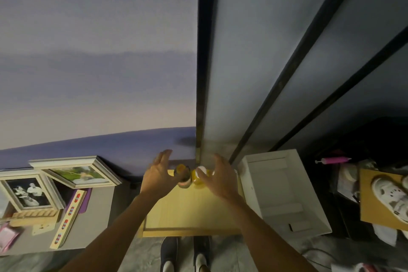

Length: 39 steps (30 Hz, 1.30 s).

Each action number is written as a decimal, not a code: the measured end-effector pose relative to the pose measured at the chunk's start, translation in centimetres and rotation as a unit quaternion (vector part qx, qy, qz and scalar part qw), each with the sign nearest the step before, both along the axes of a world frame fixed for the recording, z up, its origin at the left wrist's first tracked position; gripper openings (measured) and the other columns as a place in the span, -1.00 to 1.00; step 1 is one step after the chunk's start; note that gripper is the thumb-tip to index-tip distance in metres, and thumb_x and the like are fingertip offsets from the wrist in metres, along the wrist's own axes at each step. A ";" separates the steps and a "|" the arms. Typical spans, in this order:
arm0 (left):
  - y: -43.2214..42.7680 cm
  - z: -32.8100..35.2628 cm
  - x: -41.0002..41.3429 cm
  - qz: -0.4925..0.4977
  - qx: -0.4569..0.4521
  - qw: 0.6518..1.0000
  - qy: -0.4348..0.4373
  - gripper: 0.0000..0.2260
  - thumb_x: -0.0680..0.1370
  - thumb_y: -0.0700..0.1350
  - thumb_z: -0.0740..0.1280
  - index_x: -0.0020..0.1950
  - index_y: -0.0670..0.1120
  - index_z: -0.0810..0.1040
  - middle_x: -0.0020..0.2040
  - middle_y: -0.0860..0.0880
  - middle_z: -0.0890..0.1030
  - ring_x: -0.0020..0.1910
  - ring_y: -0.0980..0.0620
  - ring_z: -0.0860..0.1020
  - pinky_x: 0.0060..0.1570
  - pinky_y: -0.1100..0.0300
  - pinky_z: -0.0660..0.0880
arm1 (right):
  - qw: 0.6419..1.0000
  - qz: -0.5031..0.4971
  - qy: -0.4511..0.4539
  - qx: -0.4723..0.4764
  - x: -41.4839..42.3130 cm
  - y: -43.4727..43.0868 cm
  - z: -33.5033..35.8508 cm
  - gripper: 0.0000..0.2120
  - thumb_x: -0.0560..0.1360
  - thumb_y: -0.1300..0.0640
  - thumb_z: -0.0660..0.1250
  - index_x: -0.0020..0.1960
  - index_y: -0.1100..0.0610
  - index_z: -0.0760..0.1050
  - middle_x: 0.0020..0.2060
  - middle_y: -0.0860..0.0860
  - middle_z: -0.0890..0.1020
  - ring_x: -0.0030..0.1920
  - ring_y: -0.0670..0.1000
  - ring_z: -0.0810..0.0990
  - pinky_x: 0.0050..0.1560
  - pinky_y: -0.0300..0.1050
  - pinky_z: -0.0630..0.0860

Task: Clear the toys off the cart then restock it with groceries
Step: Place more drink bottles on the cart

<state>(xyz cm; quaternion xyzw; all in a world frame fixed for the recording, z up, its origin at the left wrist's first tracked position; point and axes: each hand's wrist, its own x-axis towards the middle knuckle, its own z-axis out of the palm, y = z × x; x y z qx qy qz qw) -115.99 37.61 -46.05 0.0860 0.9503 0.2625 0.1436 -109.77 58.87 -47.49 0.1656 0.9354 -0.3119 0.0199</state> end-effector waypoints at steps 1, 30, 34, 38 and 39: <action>-0.3 0.8 -0.1 -0.005 -0.017 1.000 0.011 -0.10 0.50 0.55 0.25 0.68 0.07 0.18 0.68 0.01 0.26 0.60 -0.10 0.33 0.53 -0.17 0.40 | 1.000 0.003 0.006 0.030 -0.1 0.6 1.0 -0.16 0.49 -0.49 0.32 0.53 0.08 0.36 0.44 0.04 0.53 0.43 0.08 0.52 0.35 0.00 0.54; 1.5 20.4 24.0 -0.277 -0.026 0.921 0.272 -0.03 0.45 0.63 -0.04 0.53 -0.07 0.43 0.50 -0.13 0.47 0.48 -0.21 0.42 0.45 -0.19 0.36 | 0.907 -0.371 -0.008 0.198 38.2 -4.2 22.6 0.15 0.40 -0.67 0.09 0.69 0.12 0.05 0.67 0.14 0.18 0.65 0.24 0.15 0.62 0.27 0.15; 5.4 20.8 30.5 -0.310 -0.016 0.918 0.248 0.01 0.39 0.69 -0.05 0.54 0.00 0.43 0.51 -0.07 0.46 0.47 -0.18 0.43 0.49 -0.21 0.36 | 0.883 -0.416 0.001 0.215 46.4 -3.2 23.1 0.11 0.42 -0.66 0.10 0.66 0.12 0.15 0.63 0.14 0.28 0.60 0.24 0.26 0.57 0.25 0.28; 9.8 20.7 37.4 -0.339 -0.014 0.912 0.229 0.01 0.39 0.69 -0.01 0.56 0.00 0.40 0.55 -0.07 0.44 0.51 -0.17 0.41 0.52 -0.23 0.34 | 0.862 -0.457 0.002 0.219 54.6 -0.9 22.9 0.09 0.41 -0.67 0.09 0.61 0.13 0.25 0.58 0.13 0.38 0.55 0.23 0.35 0.52 0.22 0.34; 10.9 20.6 39.3 -0.349 -0.016 0.909 0.227 0.01 0.40 0.69 -0.01 0.57 -0.01 0.40 0.56 -0.07 0.43 0.53 -0.17 0.40 0.53 -0.23 0.33 | 0.859 -0.465 0.001 0.214 56.6 -0.1 22.7 0.08 0.41 -0.66 0.09 0.60 0.14 0.26 0.58 0.13 0.38 0.55 0.24 0.35 0.53 0.22 0.34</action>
